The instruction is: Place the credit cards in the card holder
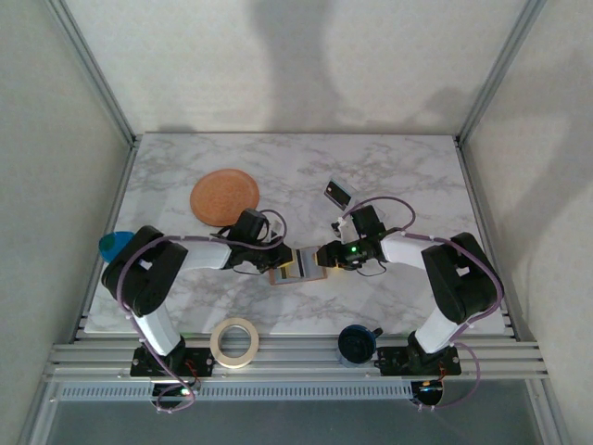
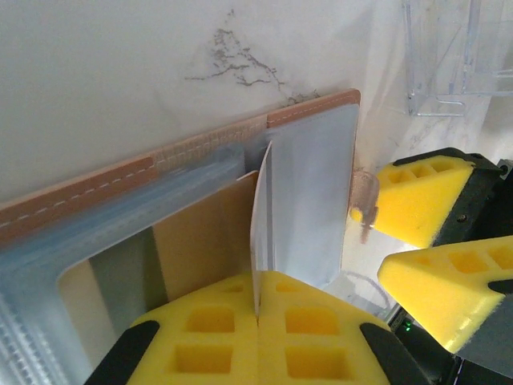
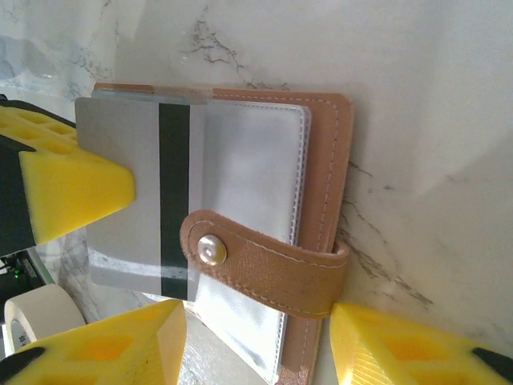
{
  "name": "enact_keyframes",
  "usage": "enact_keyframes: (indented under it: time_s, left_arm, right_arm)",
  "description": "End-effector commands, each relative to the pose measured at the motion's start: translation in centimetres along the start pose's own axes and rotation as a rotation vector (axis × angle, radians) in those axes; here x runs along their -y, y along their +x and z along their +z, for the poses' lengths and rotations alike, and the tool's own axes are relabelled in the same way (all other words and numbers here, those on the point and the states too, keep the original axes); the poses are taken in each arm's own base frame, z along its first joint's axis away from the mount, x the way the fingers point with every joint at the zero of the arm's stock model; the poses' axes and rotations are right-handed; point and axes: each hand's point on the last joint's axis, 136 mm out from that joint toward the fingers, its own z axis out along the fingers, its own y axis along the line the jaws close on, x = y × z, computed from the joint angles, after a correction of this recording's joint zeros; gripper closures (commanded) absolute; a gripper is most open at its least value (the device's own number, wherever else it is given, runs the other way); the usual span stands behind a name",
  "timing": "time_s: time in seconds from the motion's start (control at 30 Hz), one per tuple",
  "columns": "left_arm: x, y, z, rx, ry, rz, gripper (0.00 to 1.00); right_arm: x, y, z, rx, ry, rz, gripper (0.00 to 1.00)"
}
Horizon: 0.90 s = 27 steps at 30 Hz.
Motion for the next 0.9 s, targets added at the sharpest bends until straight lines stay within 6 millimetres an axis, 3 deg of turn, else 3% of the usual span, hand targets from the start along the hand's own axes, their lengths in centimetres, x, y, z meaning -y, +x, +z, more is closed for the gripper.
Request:
enact_keyframes:
  time_s: [0.0, 0.5, 0.87]
  left_arm:
    - [-1.2, 0.2, 0.8, -0.029, -0.032, -0.021, 1.00]
    - [-1.6, 0.9, 0.4, -0.061, -0.053, 0.004, 1.00]
    - [-1.3, 0.3, 0.1, -0.045, -0.040, 0.004, 1.00]
  right_arm:
    - [0.2, 0.4, 0.0, -0.007, -0.003, -0.005, 0.49]
    - [0.2, 0.2, -0.3, 0.003, 0.002, -0.006, 0.48]
    - [0.2, 0.3, -0.4, 0.003, -0.001, -0.006, 0.48]
